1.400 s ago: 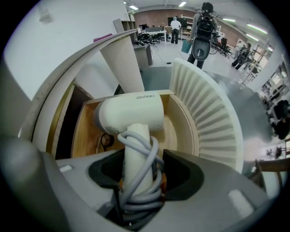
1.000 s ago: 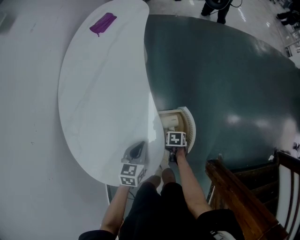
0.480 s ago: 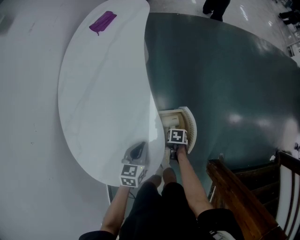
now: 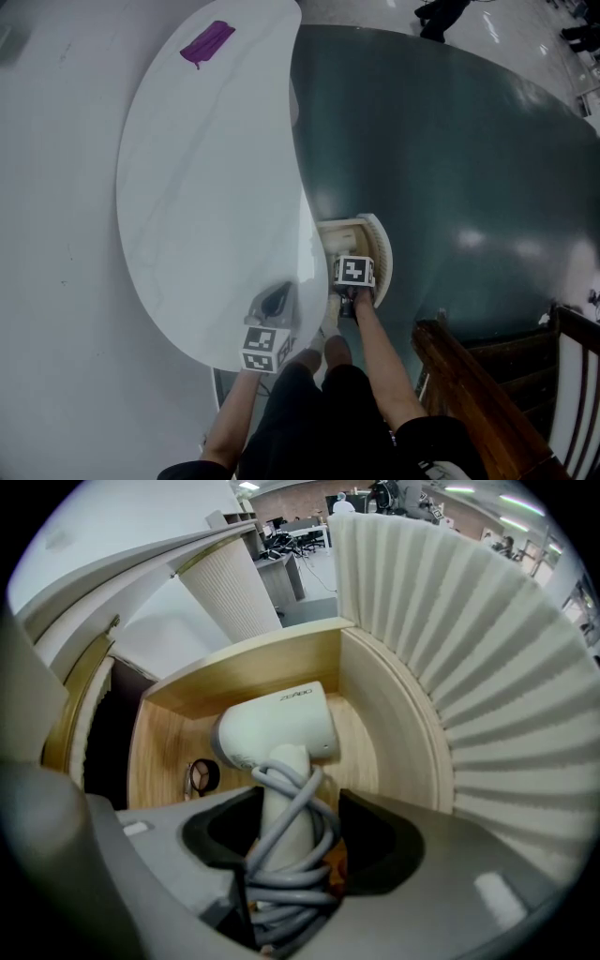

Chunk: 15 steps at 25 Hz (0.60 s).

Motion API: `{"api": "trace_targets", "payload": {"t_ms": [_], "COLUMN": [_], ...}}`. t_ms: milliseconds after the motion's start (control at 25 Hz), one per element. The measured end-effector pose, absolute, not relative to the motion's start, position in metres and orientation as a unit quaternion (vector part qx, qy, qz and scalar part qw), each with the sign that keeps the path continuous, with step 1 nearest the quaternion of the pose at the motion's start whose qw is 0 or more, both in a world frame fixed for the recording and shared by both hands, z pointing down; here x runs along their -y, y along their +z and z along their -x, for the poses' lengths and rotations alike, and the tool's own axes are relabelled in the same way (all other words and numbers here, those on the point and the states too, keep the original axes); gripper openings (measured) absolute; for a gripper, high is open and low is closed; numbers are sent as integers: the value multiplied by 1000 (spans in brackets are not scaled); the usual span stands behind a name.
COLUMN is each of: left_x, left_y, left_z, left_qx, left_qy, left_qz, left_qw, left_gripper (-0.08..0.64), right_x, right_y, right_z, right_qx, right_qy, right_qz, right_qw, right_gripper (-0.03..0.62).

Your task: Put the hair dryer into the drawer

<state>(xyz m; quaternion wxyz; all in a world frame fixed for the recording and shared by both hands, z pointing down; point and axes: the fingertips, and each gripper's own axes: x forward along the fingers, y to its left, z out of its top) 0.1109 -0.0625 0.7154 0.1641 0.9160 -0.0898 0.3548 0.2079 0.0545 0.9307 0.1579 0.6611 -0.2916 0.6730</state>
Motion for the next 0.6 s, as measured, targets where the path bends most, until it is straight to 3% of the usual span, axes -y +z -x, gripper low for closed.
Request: {"api": "trace_targets", "payload": {"t_ms": [280,600], "left_x": [61,63], "left_y": [709,705], "left_z": [-109,-102], "left_qx": [95,98], "left_qy": [353,346], "left_qz": [-916,-920], "left_qw": [164,159], "left_gripper": [5,5], "right_x": [-47,-54], "right_y": [927,913], "right_z": [-203,-207], "right_qx": [311,292], "right_qy": [674,666], "right_qz": [-657,-667], "right_qw": [130,164], "right_gripper": [255,258]}}
